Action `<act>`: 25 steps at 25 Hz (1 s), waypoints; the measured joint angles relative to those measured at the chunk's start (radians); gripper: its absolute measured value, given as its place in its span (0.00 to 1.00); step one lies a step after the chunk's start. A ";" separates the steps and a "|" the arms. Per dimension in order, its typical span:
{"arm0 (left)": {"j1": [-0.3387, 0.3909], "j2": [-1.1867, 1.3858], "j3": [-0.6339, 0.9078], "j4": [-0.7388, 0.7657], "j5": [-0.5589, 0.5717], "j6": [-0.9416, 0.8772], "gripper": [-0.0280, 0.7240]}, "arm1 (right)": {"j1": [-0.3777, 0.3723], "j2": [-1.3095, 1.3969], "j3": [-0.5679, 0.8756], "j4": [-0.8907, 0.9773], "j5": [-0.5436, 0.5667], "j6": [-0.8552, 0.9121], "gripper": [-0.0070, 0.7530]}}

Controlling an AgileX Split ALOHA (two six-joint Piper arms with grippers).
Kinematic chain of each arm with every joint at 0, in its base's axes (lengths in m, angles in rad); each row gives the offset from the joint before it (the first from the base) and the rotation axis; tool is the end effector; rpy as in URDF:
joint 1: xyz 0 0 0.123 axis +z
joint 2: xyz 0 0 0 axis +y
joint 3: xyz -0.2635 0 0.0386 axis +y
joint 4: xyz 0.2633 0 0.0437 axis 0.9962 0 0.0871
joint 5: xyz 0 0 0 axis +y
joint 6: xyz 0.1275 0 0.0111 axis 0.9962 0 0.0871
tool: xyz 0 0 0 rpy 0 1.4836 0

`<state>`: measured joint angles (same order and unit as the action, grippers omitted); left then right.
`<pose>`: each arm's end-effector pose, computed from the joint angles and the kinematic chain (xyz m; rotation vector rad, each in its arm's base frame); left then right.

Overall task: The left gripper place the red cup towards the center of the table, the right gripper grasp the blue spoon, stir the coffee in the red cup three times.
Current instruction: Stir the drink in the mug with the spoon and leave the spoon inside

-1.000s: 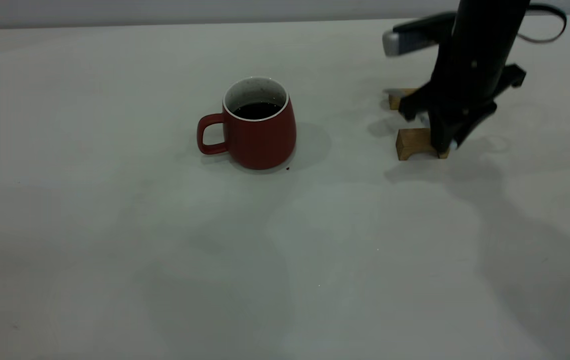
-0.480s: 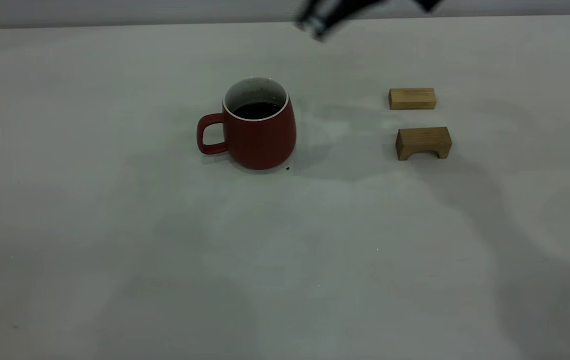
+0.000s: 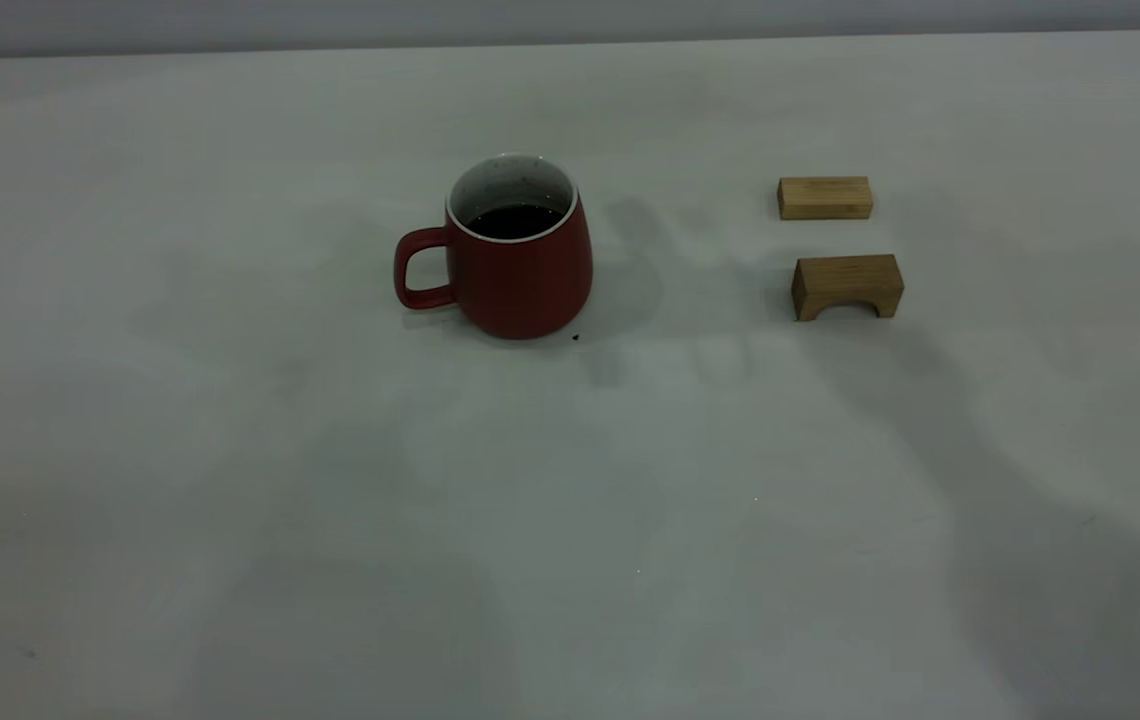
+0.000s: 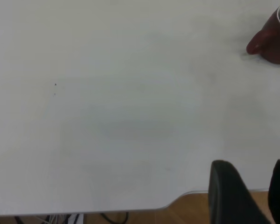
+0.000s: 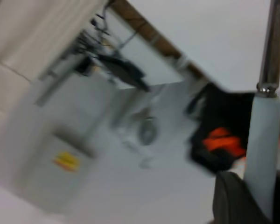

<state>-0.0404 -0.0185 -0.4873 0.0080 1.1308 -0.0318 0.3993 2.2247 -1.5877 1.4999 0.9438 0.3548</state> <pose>0.0549 -0.0013 0.2569 0.0083 2.1087 -0.0336 0.4101 0.2853 0.1417 -1.0214 -2.0866 -1.5169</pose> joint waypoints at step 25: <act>0.000 0.000 0.000 0.000 0.000 0.000 0.42 | 0.031 0.249 0.002 0.261 -0.118 0.281 0.21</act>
<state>-0.0404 -0.0185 -0.4873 0.0080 1.1308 -0.0318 0.4306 2.4732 -1.5858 1.7609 0.8256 0.6358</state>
